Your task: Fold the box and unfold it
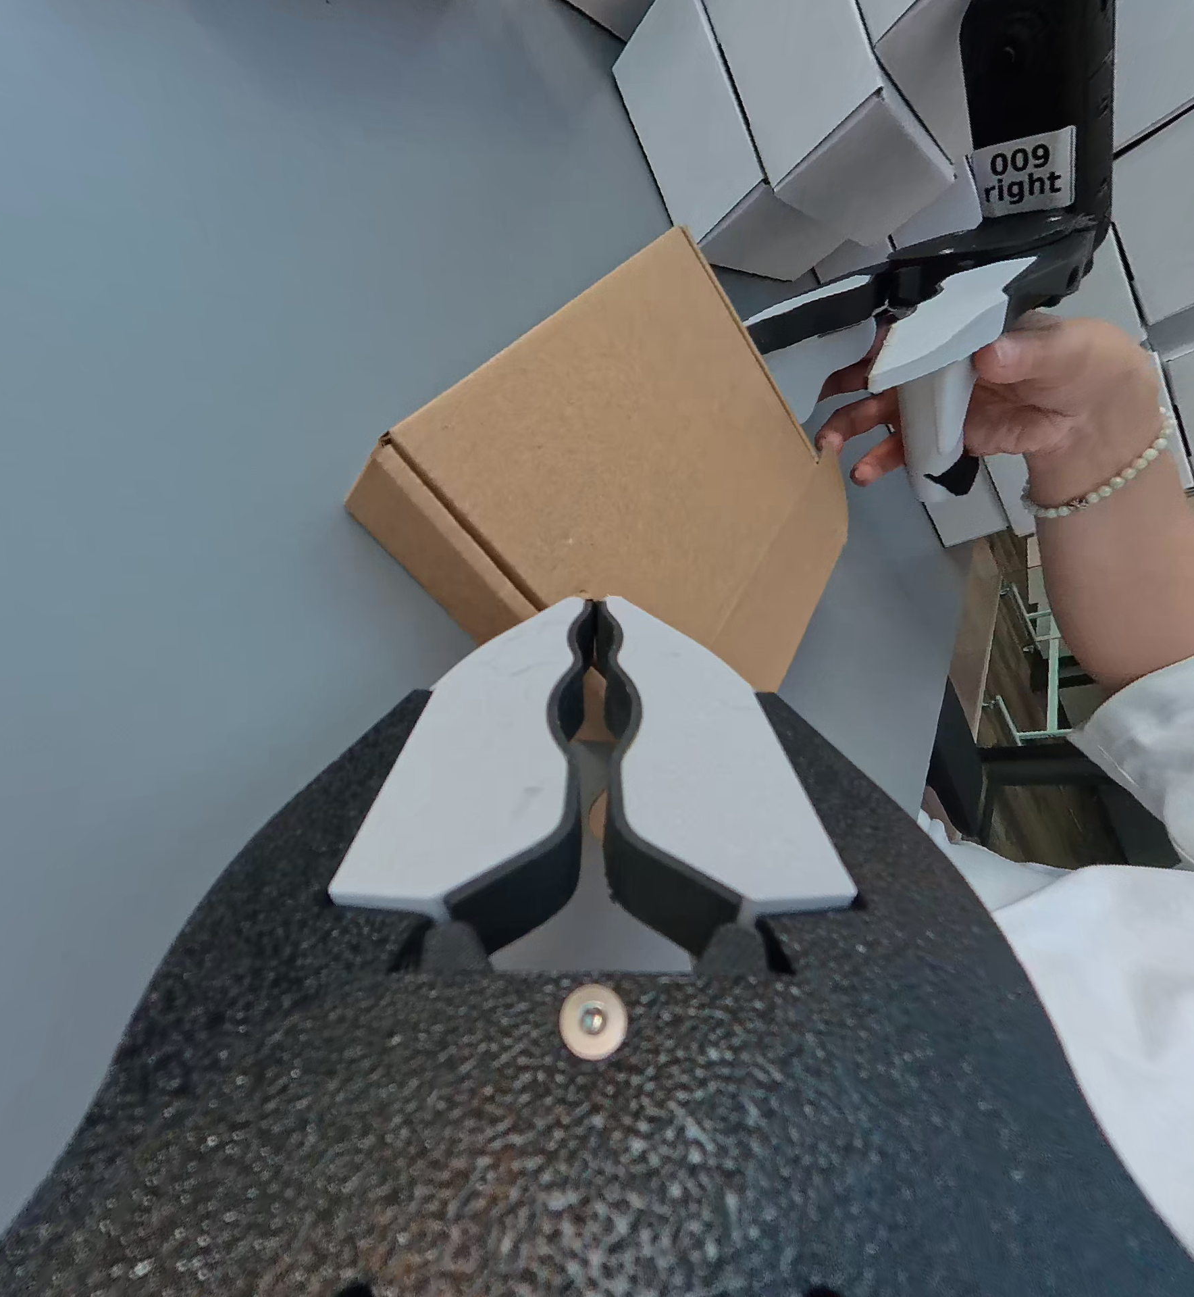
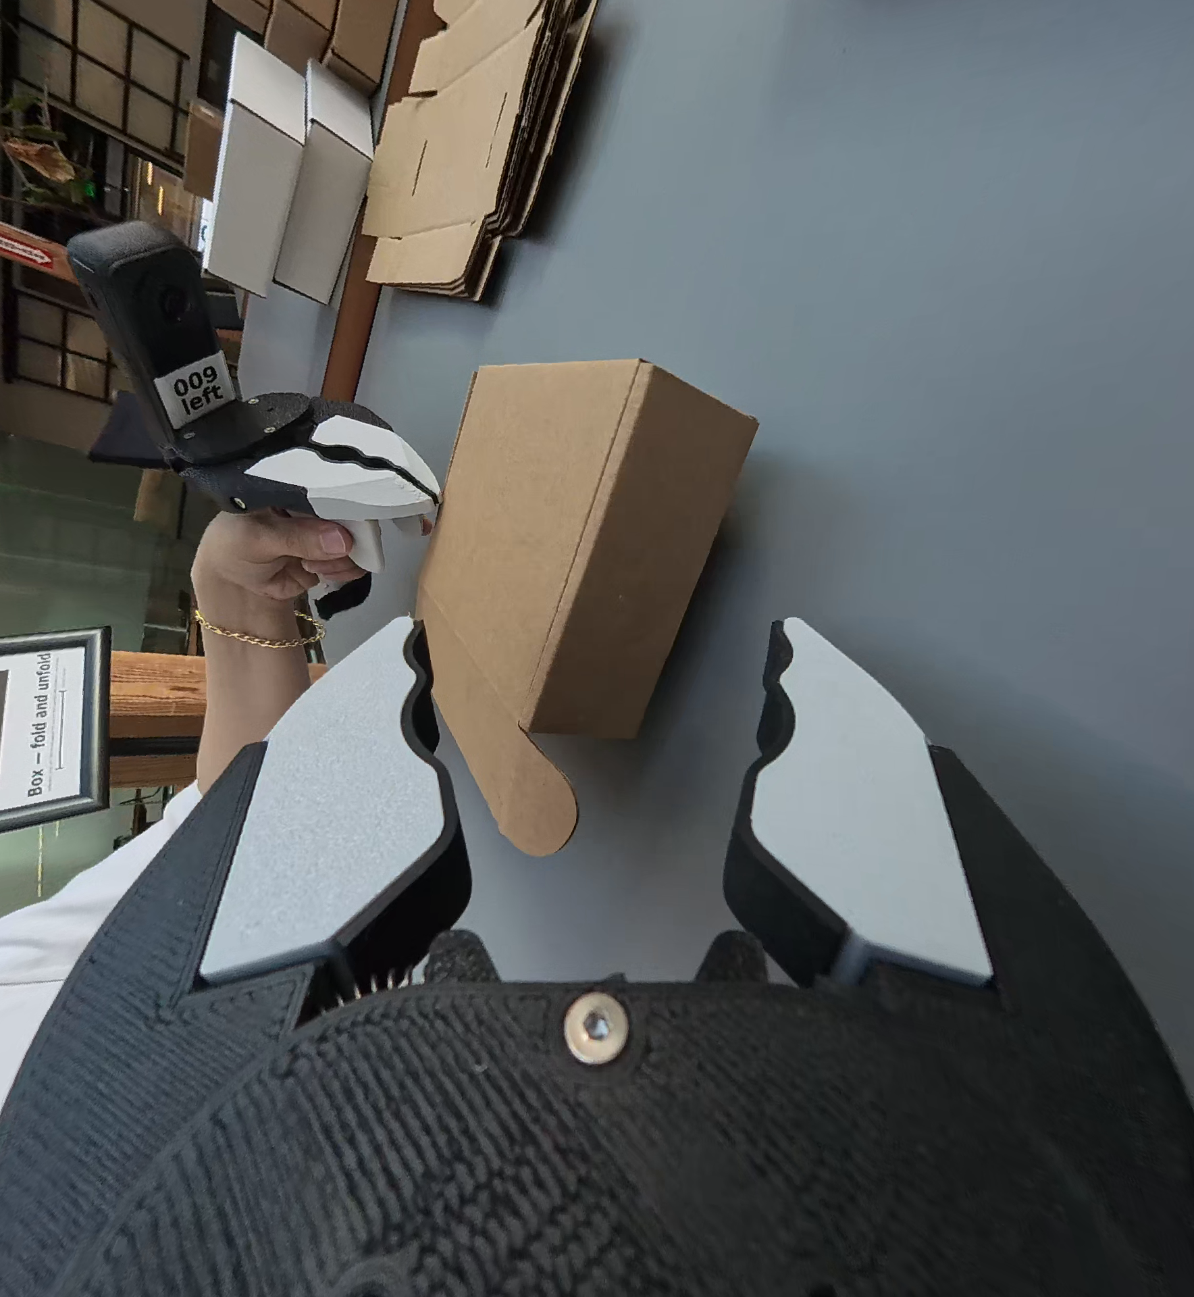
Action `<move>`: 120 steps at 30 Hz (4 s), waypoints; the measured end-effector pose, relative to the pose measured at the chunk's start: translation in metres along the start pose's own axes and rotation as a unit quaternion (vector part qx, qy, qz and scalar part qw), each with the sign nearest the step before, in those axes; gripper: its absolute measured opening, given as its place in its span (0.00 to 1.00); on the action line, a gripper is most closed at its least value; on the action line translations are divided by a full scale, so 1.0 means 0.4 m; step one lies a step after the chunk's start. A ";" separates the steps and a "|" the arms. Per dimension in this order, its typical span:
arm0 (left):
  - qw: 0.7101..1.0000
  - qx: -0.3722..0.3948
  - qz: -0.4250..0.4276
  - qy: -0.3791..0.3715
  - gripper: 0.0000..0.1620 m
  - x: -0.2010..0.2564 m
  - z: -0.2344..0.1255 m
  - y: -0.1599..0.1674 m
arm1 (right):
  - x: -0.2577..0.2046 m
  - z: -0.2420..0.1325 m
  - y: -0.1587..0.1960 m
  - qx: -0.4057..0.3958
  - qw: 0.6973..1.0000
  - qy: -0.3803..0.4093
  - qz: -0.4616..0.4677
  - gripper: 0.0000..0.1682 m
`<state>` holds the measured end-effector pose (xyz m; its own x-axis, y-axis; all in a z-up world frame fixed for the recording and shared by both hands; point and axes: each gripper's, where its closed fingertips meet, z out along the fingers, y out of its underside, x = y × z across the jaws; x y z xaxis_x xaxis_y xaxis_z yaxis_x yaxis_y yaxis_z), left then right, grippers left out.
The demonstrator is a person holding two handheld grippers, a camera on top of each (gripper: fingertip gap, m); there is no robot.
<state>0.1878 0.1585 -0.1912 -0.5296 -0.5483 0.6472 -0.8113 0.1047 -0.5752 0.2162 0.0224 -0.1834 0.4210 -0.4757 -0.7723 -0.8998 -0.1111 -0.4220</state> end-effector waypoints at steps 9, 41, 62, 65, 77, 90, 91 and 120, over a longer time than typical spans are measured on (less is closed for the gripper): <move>0.999 0.033 -0.008 0.014 0.00 -0.010 -0.018 0.007 | -0.042 0.069 -0.013 -0.066 0.997 -0.033 0.016 0.48; 0.371 0.124 0.863 -0.321 0.46 0.233 -0.190 0.076 | -0.264 0.072 0.090 -0.205 0.909 -0.343 0.121 0.32; 0.437 0.140 0.837 -0.299 0.34 0.306 -0.138 0.085 | -0.292 0.055 0.074 -0.146 0.923 -0.347 0.083 0.42; 0.547 0.197 0.769 -0.266 0.34 0.335 -0.189 0.046 | -0.307 -0.018 0.000 -0.060 0.930 -0.360 0.049 0.51; 0.855 0.187 0.477 -0.079 0.33 0.201 -0.100 0.049 | -0.285 -0.140 0.001 0.043 0.964 -0.240 -0.102 0.51; 0.886 0.111 0.443 -0.083 0.33 0.125 -0.077 0.085 | -0.182 -0.096 0.009 0.056 0.921 -0.006 -0.385 0.40; 0.885 0.097 0.446 -0.088 0.33 0.115 -0.076 0.095 | -0.183 -0.090 0.004 0.067 0.906 0.002 -0.418 0.36; 0.915 0.059 0.393 -0.071 0.33 0.089 -0.077 0.103 | -0.226 -0.029 0.005 0.111 0.818 -0.050 -0.562 0.01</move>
<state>0.1280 0.1690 -0.1765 -0.8937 -0.4451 -0.0561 -0.1572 0.4277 -0.8901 0.1750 0.0553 -0.1088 0.9856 -0.1062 0.1317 0.0998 -0.2631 -0.9596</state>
